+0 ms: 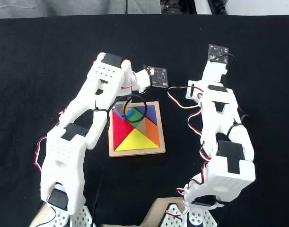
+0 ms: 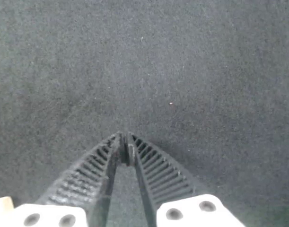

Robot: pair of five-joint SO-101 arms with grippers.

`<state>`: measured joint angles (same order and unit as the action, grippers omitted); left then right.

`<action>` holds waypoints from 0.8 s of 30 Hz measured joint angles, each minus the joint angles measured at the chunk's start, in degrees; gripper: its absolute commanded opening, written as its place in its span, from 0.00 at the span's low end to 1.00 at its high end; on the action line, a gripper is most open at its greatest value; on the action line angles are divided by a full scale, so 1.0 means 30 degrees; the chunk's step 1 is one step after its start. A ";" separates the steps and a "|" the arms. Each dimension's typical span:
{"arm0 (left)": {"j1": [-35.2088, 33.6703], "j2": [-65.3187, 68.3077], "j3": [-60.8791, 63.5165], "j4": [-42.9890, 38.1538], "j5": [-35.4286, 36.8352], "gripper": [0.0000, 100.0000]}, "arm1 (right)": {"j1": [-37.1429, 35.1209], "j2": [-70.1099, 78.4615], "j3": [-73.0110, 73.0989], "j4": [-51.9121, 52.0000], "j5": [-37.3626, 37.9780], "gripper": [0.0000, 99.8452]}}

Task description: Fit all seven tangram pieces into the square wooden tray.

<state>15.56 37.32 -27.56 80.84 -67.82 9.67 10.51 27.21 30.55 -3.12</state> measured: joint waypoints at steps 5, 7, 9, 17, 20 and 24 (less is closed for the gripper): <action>-0.0029 0.0762 -0.0029 -0.0733 0.0000 0.24 | 0.0000 0.0000 0.0000 0.0000 0.0000 0.01; -0.0059 0.1055 -0.0117 -0.0821 0.0000 0.24 | 0.0000 0.0000 0.0000 0.0000 0.0000 0.01; -0.0059 0.1231 -0.0440 -0.0791 0.0000 0.24 | 0.0000 0.0000 0.0000 0.0000 0.0000 0.01; -0.0469 0.1934 -0.2579 0.0733 0.0000 0.24 | 0.0000 0.0000 0.0000 0.0000 0.0000 0.01; -0.0469 0.1993 -0.2667 0.0762 0.0000 0.24 | 0.0000 0.0000 0.0000 0.0000 0.0000 0.01; -0.0469 0.1993 -0.2989 0.1289 0.0000 0.23 | 0.0000 0.0000 0.0000 0.0000 0.0000 0.01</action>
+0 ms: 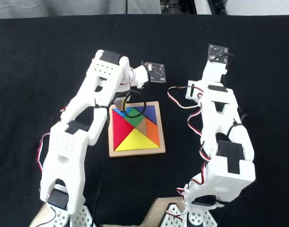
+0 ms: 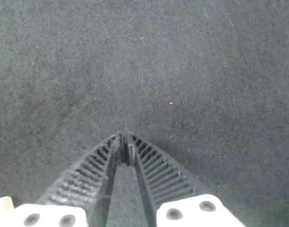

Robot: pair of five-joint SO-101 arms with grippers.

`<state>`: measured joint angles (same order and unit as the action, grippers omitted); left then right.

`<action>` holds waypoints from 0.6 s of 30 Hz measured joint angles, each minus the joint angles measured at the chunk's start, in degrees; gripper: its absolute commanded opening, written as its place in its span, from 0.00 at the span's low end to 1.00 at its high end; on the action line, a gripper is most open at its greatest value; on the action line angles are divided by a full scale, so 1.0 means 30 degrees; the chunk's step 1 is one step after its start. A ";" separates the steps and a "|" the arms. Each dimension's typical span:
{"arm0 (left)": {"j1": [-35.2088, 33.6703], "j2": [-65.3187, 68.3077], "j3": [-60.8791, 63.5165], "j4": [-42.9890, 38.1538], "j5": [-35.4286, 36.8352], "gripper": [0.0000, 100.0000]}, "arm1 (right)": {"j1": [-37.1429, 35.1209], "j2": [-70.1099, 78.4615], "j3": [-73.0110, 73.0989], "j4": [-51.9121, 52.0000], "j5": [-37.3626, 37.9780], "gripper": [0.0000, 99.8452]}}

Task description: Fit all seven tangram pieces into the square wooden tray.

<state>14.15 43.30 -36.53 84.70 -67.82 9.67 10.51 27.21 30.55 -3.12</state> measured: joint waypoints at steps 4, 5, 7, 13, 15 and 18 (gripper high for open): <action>0.0498 0.0000 -0.1436 0.1465 0.0381 0.23 | 0.0000 0.0000 0.0000 0.0000 0.0000 0.01; 0.0733 0.0059 -0.1670 0.1465 0.0586 0.23 | 0.0000 0.0000 0.0000 0.0000 0.0000 0.01; 0.0908 0.0645 -0.2022 0.1407 0.0733 0.23 | 0.0000 0.0000 0.0000 0.0000 0.0000 0.01; 0.0762 0.1319 -0.2256 0.1465 0.1084 0.23 | 0.0000 0.0000 0.0000 0.0000 0.0000 0.01; 0.0674 0.0879 -0.2725 0.1788 0.2139 0.23 | 0.0000 0.0000 0.0000 0.0000 0.0000 0.01; 0.0410 -0.0410 -0.3780 0.2491 0.4396 0.22 | 0.0000 0.0000 0.0000 0.0000 0.0000 0.01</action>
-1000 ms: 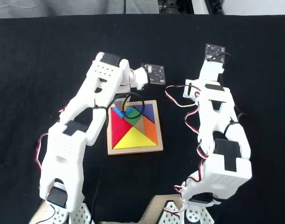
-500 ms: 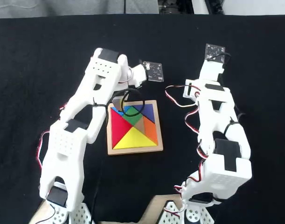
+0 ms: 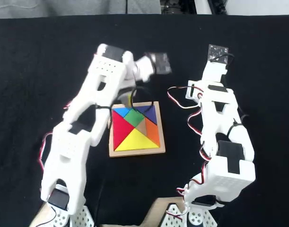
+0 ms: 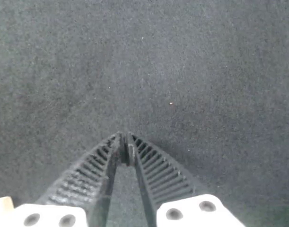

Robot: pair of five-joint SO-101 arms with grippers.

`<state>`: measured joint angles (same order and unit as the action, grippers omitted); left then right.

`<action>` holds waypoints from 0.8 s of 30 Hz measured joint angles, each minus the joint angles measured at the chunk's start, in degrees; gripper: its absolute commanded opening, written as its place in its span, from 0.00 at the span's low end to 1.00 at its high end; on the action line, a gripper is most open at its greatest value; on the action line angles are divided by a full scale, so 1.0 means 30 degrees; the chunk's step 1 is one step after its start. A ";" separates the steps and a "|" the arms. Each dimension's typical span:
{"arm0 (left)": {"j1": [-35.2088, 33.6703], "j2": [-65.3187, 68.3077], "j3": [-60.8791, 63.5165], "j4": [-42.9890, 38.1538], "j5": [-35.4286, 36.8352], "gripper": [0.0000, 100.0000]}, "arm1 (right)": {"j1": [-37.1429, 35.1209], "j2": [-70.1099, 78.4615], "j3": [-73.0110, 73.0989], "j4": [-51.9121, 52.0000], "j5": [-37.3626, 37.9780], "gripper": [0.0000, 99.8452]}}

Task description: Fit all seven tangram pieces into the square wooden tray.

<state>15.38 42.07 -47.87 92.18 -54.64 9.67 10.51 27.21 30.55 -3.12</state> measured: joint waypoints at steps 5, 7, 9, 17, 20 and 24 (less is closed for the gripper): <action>-0.0791 -0.1934 -0.2227 0.0381 0.4337 0.07 | 0.0000 0.0000 0.0000 0.0000 0.0000 0.01; -0.1407 -0.2725 -0.3546 0.0967 0.6564 0.03 | 0.0000 0.0000 0.0000 0.0000 0.0000 0.01; -0.2256 -0.3663 -0.5040 0.1875 0.8733 0.04 | 0.0000 0.0000 0.0000 0.0000 0.0000 0.01; -0.6916 -0.8117 -0.7326 0.2755 1.4242 0.03 | 0.0000 0.0000 0.0000 0.0029 0.0000 0.01; -0.8381 -1.0930 -0.7355 0.2755 1.5004 0.03 | 0.0000 0.0000 0.0000 0.0059 0.0000 0.01; -1.0198 -1.5297 -0.6711 0.2755 1.5238 0.03 | 0.0000 0.0000 0.0000 0.0059 0.0000 0.01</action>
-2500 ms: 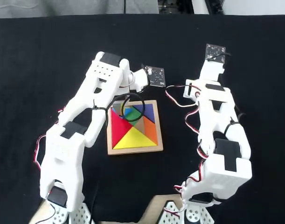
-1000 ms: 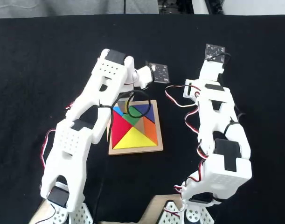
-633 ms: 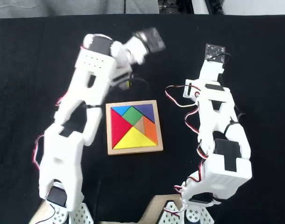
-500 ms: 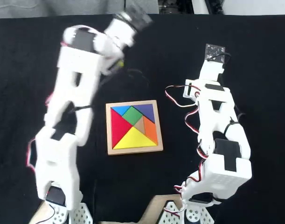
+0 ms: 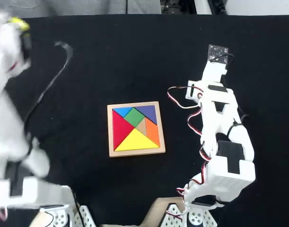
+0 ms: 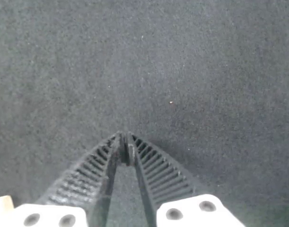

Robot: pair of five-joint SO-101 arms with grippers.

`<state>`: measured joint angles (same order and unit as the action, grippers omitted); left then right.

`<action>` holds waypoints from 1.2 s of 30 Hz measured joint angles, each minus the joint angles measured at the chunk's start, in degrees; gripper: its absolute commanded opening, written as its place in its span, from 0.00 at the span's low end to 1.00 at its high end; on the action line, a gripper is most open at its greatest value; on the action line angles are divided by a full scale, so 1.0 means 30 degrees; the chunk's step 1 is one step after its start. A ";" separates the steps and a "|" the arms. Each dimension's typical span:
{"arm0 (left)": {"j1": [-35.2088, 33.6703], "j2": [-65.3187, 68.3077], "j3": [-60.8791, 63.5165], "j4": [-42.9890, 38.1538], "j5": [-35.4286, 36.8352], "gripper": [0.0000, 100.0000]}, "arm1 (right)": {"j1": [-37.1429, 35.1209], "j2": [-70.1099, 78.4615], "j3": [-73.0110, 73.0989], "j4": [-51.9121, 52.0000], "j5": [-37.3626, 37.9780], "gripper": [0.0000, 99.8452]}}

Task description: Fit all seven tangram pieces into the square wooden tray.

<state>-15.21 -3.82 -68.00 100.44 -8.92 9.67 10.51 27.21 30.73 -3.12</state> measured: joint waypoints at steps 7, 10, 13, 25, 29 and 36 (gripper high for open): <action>-0.2227 -0.5099 0.7385 0.0000 0.0000 0.03 | 0.0000 0.0000 0.0000 0.0000 0.0000 0.01; -0.2462 -0.6799 1.1018 -0.0498 0.0000 0.03 | 0.0000 0.0000 0.0000 0.0000 0.0000 0.01; -0.2608 -0.8234 1.3832 -0.2725 0.0000 0.03 | 0.0000 -0.0615 0.0000 0.0762 0.0000 0.01; -0.2725 -1.5560 2.4029 -1.0286 0.0000 0.03 | -0.1758 -1.2190 0.0000 0.7560 0.0000 0.01; -0.2725 -1.9282 2.7927 -1.2161 0.0000 0.03 | -0.1993 -1.5209 0.0000 0.8674 0.0000 0.01; -0.2725 -2.4117 3.6630 -1.8344 0.0000 0.03 | -0.1993 -1.9194 0.1319 0.8938 0.0000 0.01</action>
<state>-23.38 -76.18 41.89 45.41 -8.92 3.69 -47.08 31.16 57.54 -3.12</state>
